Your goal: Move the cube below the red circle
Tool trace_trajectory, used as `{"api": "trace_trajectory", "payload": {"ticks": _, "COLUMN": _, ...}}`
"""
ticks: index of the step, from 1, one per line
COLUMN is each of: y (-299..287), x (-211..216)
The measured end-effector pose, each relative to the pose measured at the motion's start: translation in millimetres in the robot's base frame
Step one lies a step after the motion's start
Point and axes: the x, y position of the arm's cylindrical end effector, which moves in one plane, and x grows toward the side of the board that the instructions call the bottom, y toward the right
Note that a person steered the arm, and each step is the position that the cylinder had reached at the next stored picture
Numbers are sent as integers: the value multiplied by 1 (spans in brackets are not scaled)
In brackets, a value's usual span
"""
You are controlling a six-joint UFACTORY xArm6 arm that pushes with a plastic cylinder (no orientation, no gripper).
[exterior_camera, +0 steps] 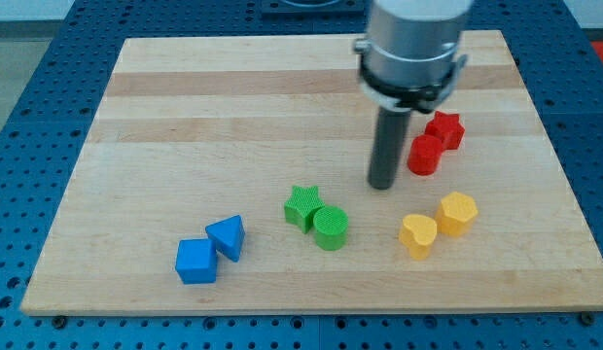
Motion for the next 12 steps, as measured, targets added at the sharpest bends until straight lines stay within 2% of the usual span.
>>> {"api": "trace_trajectory", "payload": {"ticks": 1, "y": -47, "x": 5}}
{"api": "trace_trajectory", "payload": {"ticks": 2, "y": -48, "x": 5}}
{"api": "trace_trajectory", "payload": {"ticks": 3, "y": -70, "x": -13}}
{"api": "trace_trajectory", "payload": {"ticks": 4, "y": -126, "x": -28}}
{"api": "trace_trajectory", "payload": {"ticks": 6, "y": -250, "x": -18}}
{"api": "trace_trajectory", "payload": {"ticks": 8, "y": -267, "x": 75}}
{"api": "trace_trajectory", "payload": {"ticks": 10, "y": -256, "x": 102}}
{"api": "trace_trajectory", "payload": {"ticks": 11, "y": -230, "x": 121}}
{"api": "trace_trajectory", "payload": {"ticks": 12, "y": -229, "x": 121}}
